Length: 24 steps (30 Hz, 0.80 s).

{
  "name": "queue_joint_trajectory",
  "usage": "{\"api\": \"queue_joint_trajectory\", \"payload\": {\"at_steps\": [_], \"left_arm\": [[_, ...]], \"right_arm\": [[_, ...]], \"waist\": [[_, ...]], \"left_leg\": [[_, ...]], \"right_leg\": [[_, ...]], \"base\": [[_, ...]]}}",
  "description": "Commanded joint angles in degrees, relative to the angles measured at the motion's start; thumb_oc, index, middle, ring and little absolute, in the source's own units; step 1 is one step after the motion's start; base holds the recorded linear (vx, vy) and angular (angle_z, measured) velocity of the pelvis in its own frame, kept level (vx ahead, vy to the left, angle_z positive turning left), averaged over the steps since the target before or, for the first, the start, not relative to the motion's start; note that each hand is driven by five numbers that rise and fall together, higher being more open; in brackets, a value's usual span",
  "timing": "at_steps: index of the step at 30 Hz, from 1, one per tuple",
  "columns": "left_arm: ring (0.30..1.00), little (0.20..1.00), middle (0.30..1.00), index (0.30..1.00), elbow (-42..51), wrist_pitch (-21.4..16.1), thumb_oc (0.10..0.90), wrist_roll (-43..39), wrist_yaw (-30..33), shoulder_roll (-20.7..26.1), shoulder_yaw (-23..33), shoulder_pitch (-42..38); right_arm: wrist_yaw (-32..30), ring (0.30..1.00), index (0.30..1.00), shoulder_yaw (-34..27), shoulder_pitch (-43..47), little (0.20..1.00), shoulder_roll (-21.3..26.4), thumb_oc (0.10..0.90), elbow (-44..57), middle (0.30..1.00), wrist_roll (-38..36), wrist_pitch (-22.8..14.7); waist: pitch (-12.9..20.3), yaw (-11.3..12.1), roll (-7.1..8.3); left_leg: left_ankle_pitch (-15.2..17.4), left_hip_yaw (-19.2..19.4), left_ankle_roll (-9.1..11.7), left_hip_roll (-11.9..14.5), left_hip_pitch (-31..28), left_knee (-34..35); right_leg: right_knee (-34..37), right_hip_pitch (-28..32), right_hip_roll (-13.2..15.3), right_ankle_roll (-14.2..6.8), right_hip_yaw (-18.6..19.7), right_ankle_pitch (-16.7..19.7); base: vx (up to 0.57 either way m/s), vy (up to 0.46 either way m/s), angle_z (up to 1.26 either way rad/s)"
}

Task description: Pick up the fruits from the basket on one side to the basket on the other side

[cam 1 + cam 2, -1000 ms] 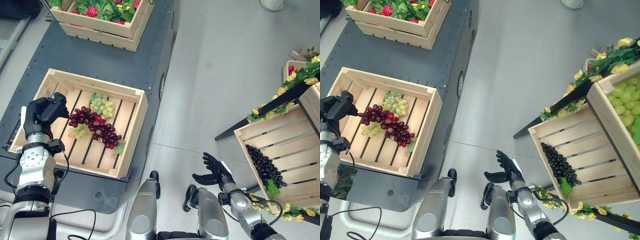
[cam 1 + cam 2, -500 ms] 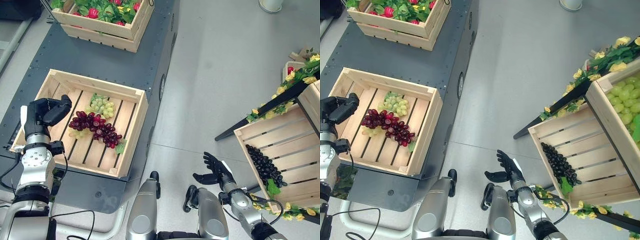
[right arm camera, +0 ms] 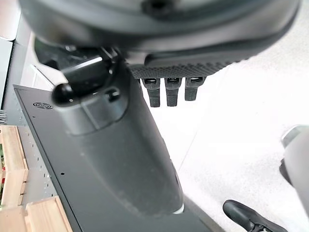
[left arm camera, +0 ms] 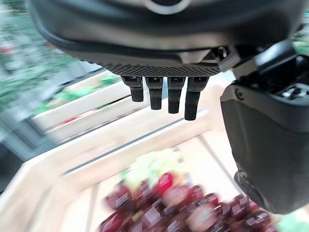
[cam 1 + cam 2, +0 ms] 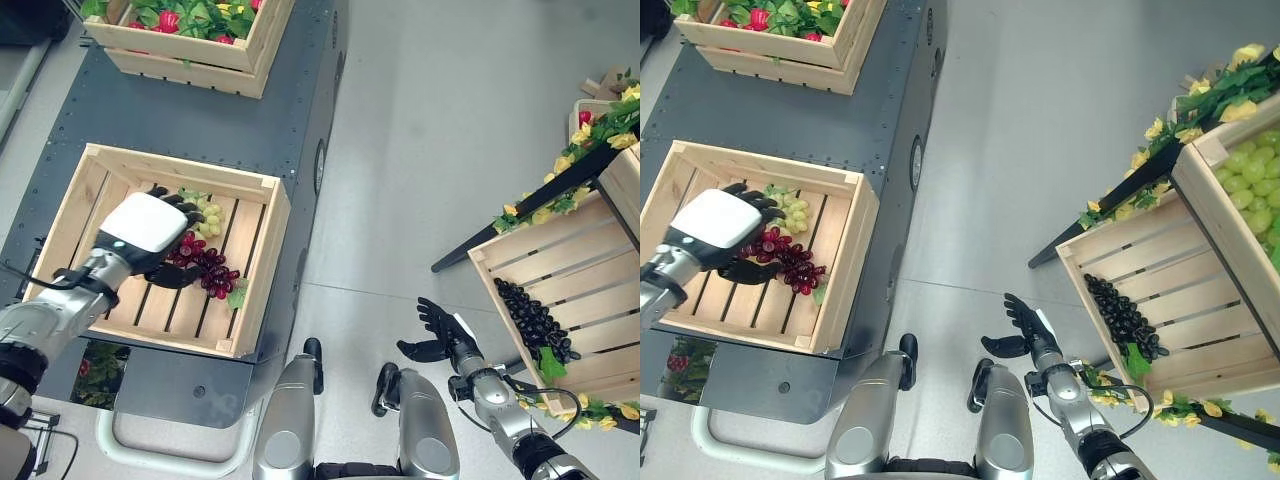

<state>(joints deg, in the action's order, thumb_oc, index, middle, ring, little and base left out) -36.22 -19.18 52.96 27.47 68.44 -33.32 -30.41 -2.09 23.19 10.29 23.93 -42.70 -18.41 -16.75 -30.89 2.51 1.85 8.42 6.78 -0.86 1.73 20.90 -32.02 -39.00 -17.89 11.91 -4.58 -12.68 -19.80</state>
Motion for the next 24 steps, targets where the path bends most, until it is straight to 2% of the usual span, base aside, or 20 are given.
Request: {"api": "queue_joint_trajectory", "payload": {"at_steps": [1, 6, 8, 11, 14, 18, 20, 24], "left_arm": [[0.9, 0.9, 0.9, 0.9, 0.2, 1.0, 0.8, 3.4, 2.7, 3.1, 2.4, -4.0], [0.9, 0.9, 0.9, 0.9, 0.4, -1.0, 0.8, 8.3, 1.3, 3.9, -2.1, -7.8], [0.9, 0.9, 0.9, 0.9, 1.9, -0.6, 0.8, 8.3, -1.8, 4.7, -5.6, -11.5], [0.9, 0.9, 0.9, 0.9, 3.3, 1.6, 0.8, 8.0, -9.2, 4.8, -9.8, -15.7], [0.9, 0.9, 0.9, 0.9, 2.5, 2.3, 0.8, 8.0, -12.1, 4.6, -11.0, -17.2], [0.9, 0.9, 0.9, 0.9, 1.0, 5.1, 0.8, 6.1, -18.0, 4.9, -13.6, -20.1], [0.9, 0.9, 0.9, 0.9, 1.2, 7.7, 0.8, 4.9, -22.0, 5.9, -15.2, -22.5], [0.9, 0.9, 0.9, 0.9, 0.4, 9.7, 0.8, 5.3, -23.9, 6.2, -17.2, -24.9]], "right_arm": [[2.0, 0.9, 0.9, -2.0, 0.4, 0.9, 5.6, 0.8, 1.0, 0.9, -1.6, -5.5], [2.6, 0.9, 0.9, -2.0, 1.4, 0.9, 6.5, 0.8, 0.1, 0.9, -1.7, -5.9], [2.3, 0.9, 0.9, -1.6, 2.0, 0.9, 6.9, 0.8, -0.1, 0.9, -2.4, -5.9], [2.5, 0.9, 0.9, -1.8, 2.1, 0.9, 7.1, 0.8, -0.2, 0.9, -3.1, -6.9], [2.2, 0.9, 0.9, -1.7, 2.1, 0.9, 7.2, 0.8, 0.0, 0.9, -3.3, -7.2], [1.7, 0.9, 0.9, -2.0, 2.0, 0.9, 7.7, 0.8, 0.2, 0.9, -3.9, -7.4], [1.8, 0.9, 0.9, -2.1, 1.9, 0.9, 7.8, 0.8, -0.2, 0.9, -4.4, -8.0], [2.2, 0.9, 0.9, -1.9, 2.0, 0.9, 7.6, 0.8, -0.7, 0.9, -5.3, -8.8]], "waist": [[1.1, -0.3, -4.07], [1.1, -0.8, -3.87], [1.1, -1.0, -3.76], [1.1, -1.3, -3.24], [1.1, -1.4, -2.9], [1.1, -1.3, -2.13], [1.1, -1.2, -1.85], [1.1, -1.0, -1.54]], "left_leg": [[3.9, 0.1, -1.6, -2.6, -4.3, 1.9], [3.4, 0.6, -1.4, -2.2, -2.3, 1.8], [3.3, 0.8, -1.4, -2.0, -0.9, 1.5], [3.3, 1.0, -1.4, -1.7, 1.7, 0.7], [3.1, 1.1, -1.4, -1.4, 3.2, 0.4], [2.5, 1.4, -1.3, -0.8, 6.1, 0.4], [2.4, 1.5, -1.6, -0.6, 7.6, 0.5], [2.5, 1.4, -1.8, -0.5, 9.0, 0.2]], "right_leg": [[1.9, 0.2, -1.1, 2.0, -1.3, 7.2], [2.2, -1.9, -1.2, 1.8, -1.1, 7.9], [2.2, -3.4, -1.3, 1.7, -1.0, 8.1], [1.7, -5.9, -1.3, 1.4, -0.9, 8.5], [1.6, -7.4, -1.4, 1.4, -0.9, 8.9], [1.5, -10.5, -1.5, 1.2, -1.0, 9.9], [1.5, -12.0, -1.4, 0.9, -1.2, 10.7], [1.1, -13.3, -1.3, 0.6, -1.4, 11.1]], "base": [[-0.02, 0.028, -0.03], [-0.03, 0.026, -0.02], [-0.04, 0.018, -0.08], [-0.03, 0.008, 0.01], [-0.01, 0.004, -0.01], [0.0, 0.0, 0.0], [0.0, 0.0, 0.0], [-0.01, -0.004, 0.04]]}}
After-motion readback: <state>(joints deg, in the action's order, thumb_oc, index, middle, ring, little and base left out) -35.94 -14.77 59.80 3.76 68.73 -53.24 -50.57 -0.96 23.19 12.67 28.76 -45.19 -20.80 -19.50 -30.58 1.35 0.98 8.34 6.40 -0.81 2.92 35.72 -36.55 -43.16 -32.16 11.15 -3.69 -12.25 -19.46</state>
